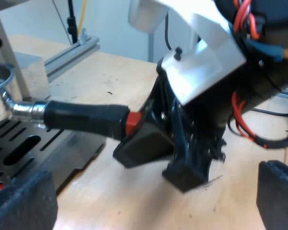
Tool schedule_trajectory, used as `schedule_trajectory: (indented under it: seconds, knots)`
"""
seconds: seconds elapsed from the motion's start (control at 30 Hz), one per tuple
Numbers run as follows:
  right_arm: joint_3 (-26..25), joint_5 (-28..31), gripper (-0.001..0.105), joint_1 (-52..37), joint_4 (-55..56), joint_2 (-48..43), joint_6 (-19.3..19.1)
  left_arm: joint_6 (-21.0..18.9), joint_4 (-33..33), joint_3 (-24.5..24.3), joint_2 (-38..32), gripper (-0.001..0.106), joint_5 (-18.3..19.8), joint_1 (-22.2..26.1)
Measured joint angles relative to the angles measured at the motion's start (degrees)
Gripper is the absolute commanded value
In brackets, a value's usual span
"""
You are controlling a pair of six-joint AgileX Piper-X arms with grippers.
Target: Grind coffee beans and then tamp
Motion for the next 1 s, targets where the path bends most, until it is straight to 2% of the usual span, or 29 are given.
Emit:
schedule_trajectory:
  seconds: [0.23, 0.53, 0.67, 0.7, 0.77, 0.87, 0.9, 1.0]
  knots:
    - [4.9, -0.3, 0.000, 2.2, 1.7, -6.9, 0.3, -1.0, 1.9, -1.0, 0.0, 0.085, 0.1, 0.0]
    - [6.6, -0.4, 0.000, 7.8, 7.0, -12.9, -0.7, -0.1, 11.5, -9.5, -0.1, 0.085, 0.3, 0.0]
    - [6.6, -1.5, 0.000, 8.4, 8.4, -15.4, -4.3, 0.9, 15.0, -11.6, -0.7, 0.085, 2.4, 0.0]
    - [6.6, -3.6, 0.000, 8.4, 8.4, -17.0, -7.4, 0.9, 17.1, -12.0, -2.3, 0.085, 2.8, 0.0]
    - [6.6, -5.3, 0.000, 8.4, 8.4, -18.2, -9.2, 0.9, 19.0, -12.3, -5.5, 0.085, 2.8, 0.0]
    - [6.6, -9.2, 0.000, 8.4, 8.4, -19.9, -14.4, 0.7, 22.8, -12.8, -10.7, 0.085, 2.8, 0.0]
    - [6.6, -9.7, 0.000, 8.4, 8.4, -20.1, -14.9, 0.7, 23.9, -12.8, -11.6, 0.085, 2.8, 0.0]
    - [6.7, -11.2, 0.000, 8.4, 9.1, -20.3, -19.1, 0.7, 28.9, -12.8, -15.1, 0.085, 0.4, 0.0]
